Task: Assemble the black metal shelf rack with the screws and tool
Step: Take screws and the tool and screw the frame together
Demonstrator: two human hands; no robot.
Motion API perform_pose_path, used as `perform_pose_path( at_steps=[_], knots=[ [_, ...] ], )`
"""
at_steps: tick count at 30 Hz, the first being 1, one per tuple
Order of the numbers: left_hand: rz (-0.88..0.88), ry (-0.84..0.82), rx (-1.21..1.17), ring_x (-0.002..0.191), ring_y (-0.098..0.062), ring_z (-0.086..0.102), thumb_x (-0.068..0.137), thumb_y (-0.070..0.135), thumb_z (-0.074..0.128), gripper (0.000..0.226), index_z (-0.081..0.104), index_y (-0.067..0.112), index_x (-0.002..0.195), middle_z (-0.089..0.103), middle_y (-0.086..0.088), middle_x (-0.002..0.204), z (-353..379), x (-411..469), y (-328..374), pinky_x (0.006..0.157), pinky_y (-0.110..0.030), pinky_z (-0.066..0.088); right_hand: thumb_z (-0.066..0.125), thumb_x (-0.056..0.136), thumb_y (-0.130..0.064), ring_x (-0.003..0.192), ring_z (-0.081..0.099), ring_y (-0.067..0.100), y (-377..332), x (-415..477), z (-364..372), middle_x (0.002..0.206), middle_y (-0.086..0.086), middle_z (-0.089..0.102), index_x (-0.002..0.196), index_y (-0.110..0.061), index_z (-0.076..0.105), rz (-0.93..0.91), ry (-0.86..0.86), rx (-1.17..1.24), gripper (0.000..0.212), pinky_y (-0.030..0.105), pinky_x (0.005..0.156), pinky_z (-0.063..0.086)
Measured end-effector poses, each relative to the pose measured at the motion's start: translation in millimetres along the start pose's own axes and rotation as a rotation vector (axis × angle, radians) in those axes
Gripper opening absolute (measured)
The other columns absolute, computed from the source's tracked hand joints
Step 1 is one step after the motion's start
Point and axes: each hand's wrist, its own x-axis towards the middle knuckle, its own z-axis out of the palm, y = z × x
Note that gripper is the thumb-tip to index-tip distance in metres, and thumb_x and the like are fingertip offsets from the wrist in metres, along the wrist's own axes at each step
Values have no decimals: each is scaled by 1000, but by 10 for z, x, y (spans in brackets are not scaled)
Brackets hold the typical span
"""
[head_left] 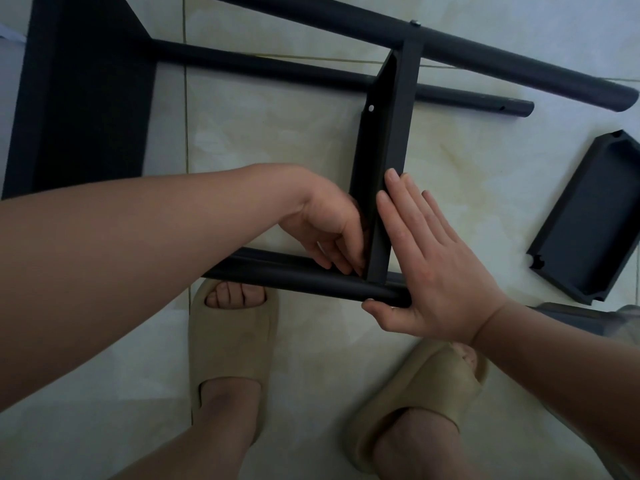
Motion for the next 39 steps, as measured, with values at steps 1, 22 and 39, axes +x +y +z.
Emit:
perform_pose_path(
  at_steps=[1, 22, 39],
  knots=[
    [3, -6, -16, 106, -16, 68, 91, 9, 63, 21, 71, 14, 111, 75, -1, 108, 5, -1, -6, 100, -34, 49, 59, 84, -61, 156, 8, 40, -2, 0, -1, 166, 27, 11, 156, 8, 21, 1, 0, -1, 107, 59, 123, 22],
    [3, -13, -17, 109, -16, 67, 93, 16, 61, 20, 71, 16, 111, 75, 2, 105, 12, -9, -12, 102, -36, 47, 59, 84, -61, 156, 8, 39, -17, 3, -18, 166, 26, 11, 156, 8, 21, 7, -11, -7, 107, 58, 123, 22],
    [16, 47, -51, 100, -18, 66, 91, 2, 62, 27, 67, 7, 117, 71, -7, 105, 77, 16, -8, 100, -34, 47, 57, 86, -62, 156, 8, 40, -12, 1, -7, 166, 26, 10, 156, 8, 19, 1, -5, -2, 106, 59, 123, 22]
  ],
)
